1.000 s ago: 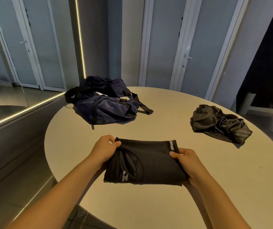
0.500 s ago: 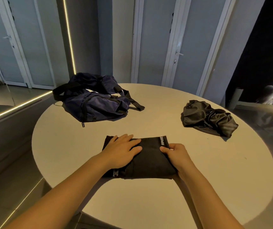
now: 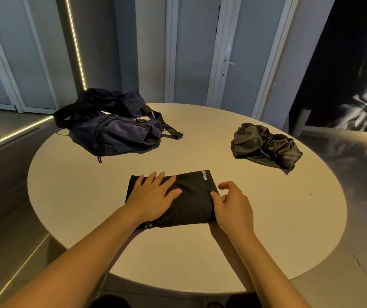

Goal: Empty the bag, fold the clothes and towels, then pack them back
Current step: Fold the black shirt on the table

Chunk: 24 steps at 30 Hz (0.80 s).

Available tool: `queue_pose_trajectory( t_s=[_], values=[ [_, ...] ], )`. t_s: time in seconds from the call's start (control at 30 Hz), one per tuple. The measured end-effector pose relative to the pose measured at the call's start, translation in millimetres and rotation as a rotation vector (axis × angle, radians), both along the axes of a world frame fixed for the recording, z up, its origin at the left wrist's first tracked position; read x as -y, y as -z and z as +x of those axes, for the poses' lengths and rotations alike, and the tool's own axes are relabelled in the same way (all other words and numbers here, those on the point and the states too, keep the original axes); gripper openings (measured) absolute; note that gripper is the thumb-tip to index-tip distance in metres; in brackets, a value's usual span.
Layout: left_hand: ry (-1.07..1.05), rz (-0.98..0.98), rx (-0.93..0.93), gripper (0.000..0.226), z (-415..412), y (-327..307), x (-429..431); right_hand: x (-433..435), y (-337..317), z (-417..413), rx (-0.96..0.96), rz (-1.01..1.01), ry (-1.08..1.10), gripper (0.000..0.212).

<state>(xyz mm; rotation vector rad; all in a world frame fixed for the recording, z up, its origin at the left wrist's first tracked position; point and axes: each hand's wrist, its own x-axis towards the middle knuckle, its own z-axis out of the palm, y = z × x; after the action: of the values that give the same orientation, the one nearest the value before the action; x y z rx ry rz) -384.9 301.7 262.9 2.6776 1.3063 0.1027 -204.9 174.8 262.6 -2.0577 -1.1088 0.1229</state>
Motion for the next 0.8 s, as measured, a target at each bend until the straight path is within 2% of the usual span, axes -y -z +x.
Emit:
queue_pose_trajectory(
  t_s=[0.2,0.33,0.43,0.5,0.57,0.63,0.7,0.8],
  values=[
    [0.012,0.004,-0.002,0.066,-3,-2,3,4,6,0,0.004,-0.083,0.005,0.025],
    [0.035,0.007,-0.008,0.066,-5,0,6,10,-1,2,0.202,-0.208,0.027,0.015],
    [0.038,0.008,-0.017,0.068,-5,1,10,10,-17,-3,0.377,-0.093,0.012,0.013],
    [0.033,0.009,-0.015,0.068,-3,1,14,0,-27,-10,0.459,0.025,-0.168,0.014],
    [0.029,0.023,-0.007,0.065,-2,2,18,-13,-26,-15,0.509,-0.037,-0.403,0.027],
    [0.008,0.043,0.013,0.062,-3,3,22,-24,-15,-14,0.528,-0.224,-0.529,0.046],
    [-0.056,0.068,0.046,0.060,-6,5,22,-26,-6,-9,0.456,-0.353,-0.519,0.060],
    [-0.240,0.081,0.112,0.062,-20,10,14,-21,-2,-2,0.330,-0.391,-0.488,0.070]
  ],
)
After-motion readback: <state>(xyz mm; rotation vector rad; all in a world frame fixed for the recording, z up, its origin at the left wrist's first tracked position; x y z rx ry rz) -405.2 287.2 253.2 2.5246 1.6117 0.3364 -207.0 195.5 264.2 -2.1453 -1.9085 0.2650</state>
